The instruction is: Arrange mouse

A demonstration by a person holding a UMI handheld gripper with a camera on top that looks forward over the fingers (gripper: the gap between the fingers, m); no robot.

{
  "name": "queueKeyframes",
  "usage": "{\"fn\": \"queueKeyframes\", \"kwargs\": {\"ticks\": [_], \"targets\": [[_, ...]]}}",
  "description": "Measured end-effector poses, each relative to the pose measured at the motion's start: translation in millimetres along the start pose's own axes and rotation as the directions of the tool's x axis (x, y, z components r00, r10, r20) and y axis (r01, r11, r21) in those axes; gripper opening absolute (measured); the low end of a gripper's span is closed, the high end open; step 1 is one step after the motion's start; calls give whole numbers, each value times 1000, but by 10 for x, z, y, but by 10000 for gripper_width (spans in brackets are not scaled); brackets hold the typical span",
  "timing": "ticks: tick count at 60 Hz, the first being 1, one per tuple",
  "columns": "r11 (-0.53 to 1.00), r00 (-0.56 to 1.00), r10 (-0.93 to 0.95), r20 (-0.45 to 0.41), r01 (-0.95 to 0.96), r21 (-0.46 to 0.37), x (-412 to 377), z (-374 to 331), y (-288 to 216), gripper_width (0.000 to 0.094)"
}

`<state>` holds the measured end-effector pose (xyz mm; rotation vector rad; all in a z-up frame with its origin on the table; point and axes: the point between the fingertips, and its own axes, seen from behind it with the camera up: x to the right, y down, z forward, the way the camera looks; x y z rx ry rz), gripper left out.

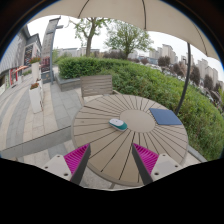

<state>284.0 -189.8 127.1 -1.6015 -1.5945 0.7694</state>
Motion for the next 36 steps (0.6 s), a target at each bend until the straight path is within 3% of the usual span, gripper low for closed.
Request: {"fn": "queueKeyframes", "kwargs": {"ticks": [36], "targets": [[999,997,33,-77,-30,39,495,2076,-102,853]]}}
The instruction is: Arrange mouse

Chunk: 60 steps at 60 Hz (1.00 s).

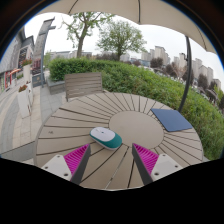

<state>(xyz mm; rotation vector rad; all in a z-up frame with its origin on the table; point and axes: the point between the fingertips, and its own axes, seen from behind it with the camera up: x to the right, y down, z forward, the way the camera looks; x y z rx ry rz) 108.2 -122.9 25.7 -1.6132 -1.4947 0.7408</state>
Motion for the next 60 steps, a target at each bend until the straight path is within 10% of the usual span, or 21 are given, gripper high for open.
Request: {"fn": "queueKeyframes", "kwargs": {"ticks": [43,46,49,60], "targets": [[994,997,63,-46,-67,-85,389,1126,-196,827],[991,995,90,-30,-93,-97,343,1135,-170,760],[991,996,90,11,-89,-99,272,1183,-192,474],[982,988,127,86,-113,-150,305,986,-439,420]]}}
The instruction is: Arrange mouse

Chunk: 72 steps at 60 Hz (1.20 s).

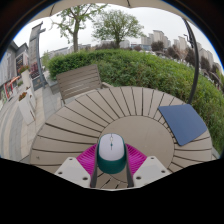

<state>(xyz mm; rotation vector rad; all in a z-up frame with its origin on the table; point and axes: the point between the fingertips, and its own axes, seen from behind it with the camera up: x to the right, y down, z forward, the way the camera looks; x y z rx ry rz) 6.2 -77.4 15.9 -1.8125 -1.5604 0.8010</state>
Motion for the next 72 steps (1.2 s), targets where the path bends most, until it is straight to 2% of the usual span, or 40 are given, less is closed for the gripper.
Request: {"fn": "queueKeyframes", "kwargs": {"ticks": [10,16,20,24,34,45,50,52,56,59,61,66,72], "targets": [[987,998,-48,29,43,152,516,-339,-1226,418],[983,999,-31,-7,32,180,1168,-334,-1813,419],[984,998,-16,-54,25,176,1694,-179,-2003,418],[991,994,4,-110,10,132,2191,87,-1971,420],[999,989,24,-147,-19,36,3087,740,-1364,419],[998,986,19,-167,-28,-53,3394,1024,-714,448],[999,986,16,-168,-23,-42,3420,1042,-712,499],[998,981,10,-196,-22,-62,3482,997,-670,544],[995,970,-5,-244,-19,-96,3569,881,-693,861],[994,962,1,-274,-30,-101,3572,682,-778,823],[995,960,22,-279,-48,-86,3514,509,-872,845],[994,970,57,-236,-77,-78,3226,-56,-1056,849],[990,971,81,-226,-106,-97,2888,-893,-1058,855]]}}
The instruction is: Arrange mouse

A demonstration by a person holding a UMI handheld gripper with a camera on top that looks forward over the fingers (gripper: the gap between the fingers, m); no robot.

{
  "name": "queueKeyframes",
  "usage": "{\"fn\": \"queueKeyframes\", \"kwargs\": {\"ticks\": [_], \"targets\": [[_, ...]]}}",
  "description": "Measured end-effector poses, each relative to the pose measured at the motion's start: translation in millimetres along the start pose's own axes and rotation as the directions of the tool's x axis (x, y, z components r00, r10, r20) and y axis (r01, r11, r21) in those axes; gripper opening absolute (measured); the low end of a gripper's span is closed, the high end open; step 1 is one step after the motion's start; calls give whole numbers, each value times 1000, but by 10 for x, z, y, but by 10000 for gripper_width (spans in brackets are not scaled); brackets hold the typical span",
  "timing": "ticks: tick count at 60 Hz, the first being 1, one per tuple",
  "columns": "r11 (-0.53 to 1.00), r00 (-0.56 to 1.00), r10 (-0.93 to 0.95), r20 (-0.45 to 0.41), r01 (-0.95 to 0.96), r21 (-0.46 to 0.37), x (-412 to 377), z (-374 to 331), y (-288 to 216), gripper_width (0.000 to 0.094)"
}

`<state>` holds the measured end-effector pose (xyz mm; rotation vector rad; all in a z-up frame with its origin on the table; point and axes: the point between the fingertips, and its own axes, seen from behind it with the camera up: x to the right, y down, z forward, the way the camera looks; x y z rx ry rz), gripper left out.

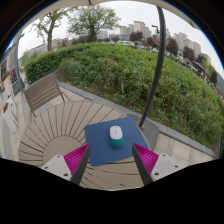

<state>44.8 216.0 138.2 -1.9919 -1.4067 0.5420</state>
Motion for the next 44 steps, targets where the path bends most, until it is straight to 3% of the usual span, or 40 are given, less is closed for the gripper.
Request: {"fn": "queueKeyframes", "kwargs": {"ticks": [9,18,44], "targets": [[1000,999,13,33,-12,-9,-277,-1185,359,851],[1000,999,29,45,-28,-13,-479,-1886,678,851],[999,999,-24,38,23,23,-595,-2143,843,851]]}}
